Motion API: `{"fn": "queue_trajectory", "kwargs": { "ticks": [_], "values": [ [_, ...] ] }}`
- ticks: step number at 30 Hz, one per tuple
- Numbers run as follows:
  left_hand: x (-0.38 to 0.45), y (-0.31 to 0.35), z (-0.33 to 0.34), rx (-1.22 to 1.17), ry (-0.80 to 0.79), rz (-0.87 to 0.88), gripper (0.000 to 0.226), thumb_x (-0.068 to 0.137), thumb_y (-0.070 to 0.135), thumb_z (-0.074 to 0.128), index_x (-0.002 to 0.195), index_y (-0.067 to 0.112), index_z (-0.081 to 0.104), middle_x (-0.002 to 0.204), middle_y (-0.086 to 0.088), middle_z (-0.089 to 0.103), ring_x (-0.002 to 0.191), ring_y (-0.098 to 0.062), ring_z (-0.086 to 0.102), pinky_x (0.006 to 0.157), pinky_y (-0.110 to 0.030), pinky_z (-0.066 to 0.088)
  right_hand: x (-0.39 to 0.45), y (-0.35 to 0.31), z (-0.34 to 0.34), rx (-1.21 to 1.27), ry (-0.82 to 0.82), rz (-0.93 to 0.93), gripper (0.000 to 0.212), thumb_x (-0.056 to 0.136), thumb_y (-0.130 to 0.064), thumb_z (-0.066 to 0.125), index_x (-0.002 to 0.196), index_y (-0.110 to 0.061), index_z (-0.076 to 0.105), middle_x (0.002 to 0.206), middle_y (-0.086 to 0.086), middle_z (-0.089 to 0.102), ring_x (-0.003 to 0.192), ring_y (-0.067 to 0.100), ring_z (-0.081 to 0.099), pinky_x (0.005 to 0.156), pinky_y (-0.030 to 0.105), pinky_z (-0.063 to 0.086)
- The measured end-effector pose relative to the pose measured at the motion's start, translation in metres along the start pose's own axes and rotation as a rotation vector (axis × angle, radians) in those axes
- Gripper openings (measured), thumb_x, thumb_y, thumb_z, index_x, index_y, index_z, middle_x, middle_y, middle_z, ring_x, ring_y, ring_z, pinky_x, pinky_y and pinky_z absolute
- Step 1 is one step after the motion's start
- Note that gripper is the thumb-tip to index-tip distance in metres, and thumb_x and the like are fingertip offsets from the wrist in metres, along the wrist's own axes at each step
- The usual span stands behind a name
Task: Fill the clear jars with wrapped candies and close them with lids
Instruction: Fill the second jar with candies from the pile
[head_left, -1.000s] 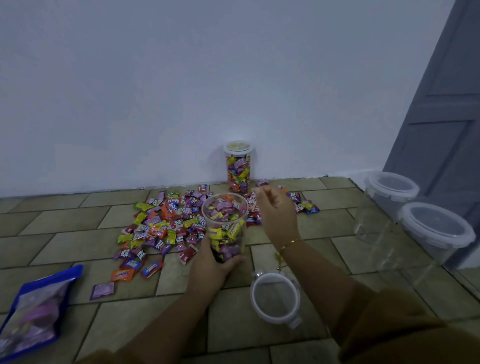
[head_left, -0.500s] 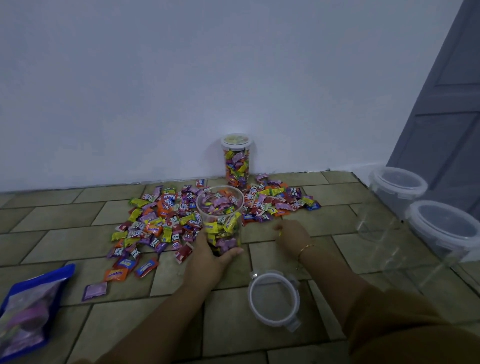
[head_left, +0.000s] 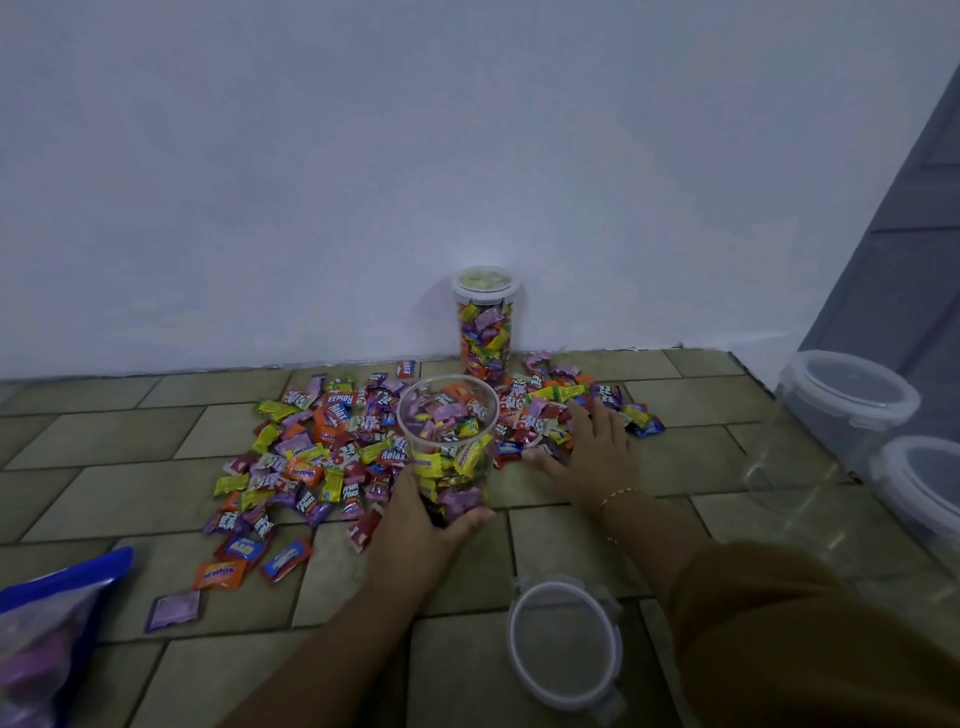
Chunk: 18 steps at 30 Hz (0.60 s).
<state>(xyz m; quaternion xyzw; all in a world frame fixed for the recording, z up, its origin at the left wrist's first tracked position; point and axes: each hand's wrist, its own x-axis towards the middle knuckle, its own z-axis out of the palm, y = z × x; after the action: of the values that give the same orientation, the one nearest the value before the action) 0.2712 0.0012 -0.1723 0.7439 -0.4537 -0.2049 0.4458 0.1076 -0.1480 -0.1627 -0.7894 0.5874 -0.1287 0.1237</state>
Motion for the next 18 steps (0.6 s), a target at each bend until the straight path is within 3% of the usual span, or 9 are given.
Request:
{"fn": "queue_trajectory", "kwargs": {
  "ticks": [2,4,7,10,14,16,18],
  "values": [
    [0.001,0.000,0.000,0.020,-0.002,0.006,0.071,0.059,0.061,0.074,0.111,0.031,0.038,0.103,0.015,0.054,0.092,-0.009,0.055,0.069,-0.020,0.042,0.007,-0.002,0.005,-0.057,-0.047,-0.054,0.092,0.076,-0.081,0.035,0.149,-0.036,0.003,0.159,0.004,-0.007,0.145,0.031,-0.009,0.117,0.047,0.002],
    [0.002,-0.001,0.000,0.025,0.002,0.015,0.071,0.058,0.062,0.074,0.111,0.030,0.039,0.100,0.016,0.053,0.090,-0.008,0.054,0.066,-0.018,0.040,0.012,-0.004,0.013,-0.078,-0.105,-0.103,0.082,0.079,-0.078,0.034,0.148,-0.040,0.012,0.159,0.004,-0.003,0.145,0.033,-0.009,0.117,0.048,-0.001],
    [0.004,-0.002,0.000,0.020,0.004,0.018,0.070,0.059,0.062,0.074,0.110,0.029,0.040,0.096,0.017,0.052,0.086,-0.008,0.054,0.063,-0.017,0.039,0.011,-0.007,0.026,-0.025,-0.025,-0.177,0.061,0.087,-0.061,0.046,0.140,-0.030,0.039,0.152,0.007,0.028,0.141,0.032,0.018,0.116,0.045,0.015],
    [0.004,-0.003,-0.001,0.028,0.013,0.024,0.067,0.060,0.060,0.075,0.108,0.029,0.040,0.095,0.015,0.052,0.084,-0.009,0.053,0.064,-0.021,0.040,0.002,-0.011,0.029,0.026,0.132,-0.233,0.034,0.087,-0.036,0.060,0.110,-0.011,0.062,0.119,0.014,0.055,0.111,0.034,0.050,0.094,0.043,0.039],
    [0.005,-0.003,-0.001,0.044,0.021,0.015,0.066,0.060,0.058,0.077,0.106,0.026,0.040,0.089,0.011,0.049,0.079,-0.012,0.050,0.062,-0.024,0.039,-0.015,-0.012,0.028,0.142,0.246,-0.226,0.007,0.071,-0.008,0.065,0.076,-0.007,0.062,0.081,0.015,0.057,0.069,0.036,0.057,0.056,0.037,0.044],
    [0.003,-0.002,-0.002,0.037,0.018,0.017,0.069,0.059,0.058,0.077,0.108,0.025,0.041,0.090,0.011,0.050,0.081,-0.013,0.052,0.064,-0.025,0.039,-0.022,-0.008,0.027,0.190,0.246,-0.236,0.015,0.061,0.002,0.068,0.071,-0.007,0.062,0.076,0.016,0.057,0.064,0.036,0.057,0.051,0.038,0.044],
    [0.002,-0.001,-0.002,0.009,0.013,0.034,0.075,0.058,0.058,0.077,0.115,0.025,0.044,0.099,0.013,0.054,0.089,-0.011,0.055,0.071,-0.026,0.042,-0.029,-0.002,0.023,0.225,0.240,-0.215,0.016,0.064,0.008,0.068,0.075,-0.002,0.064,0.080,0.020,0.058,0.069,0.038,0.057,0.056,0.042,0.047]
  ]
}}
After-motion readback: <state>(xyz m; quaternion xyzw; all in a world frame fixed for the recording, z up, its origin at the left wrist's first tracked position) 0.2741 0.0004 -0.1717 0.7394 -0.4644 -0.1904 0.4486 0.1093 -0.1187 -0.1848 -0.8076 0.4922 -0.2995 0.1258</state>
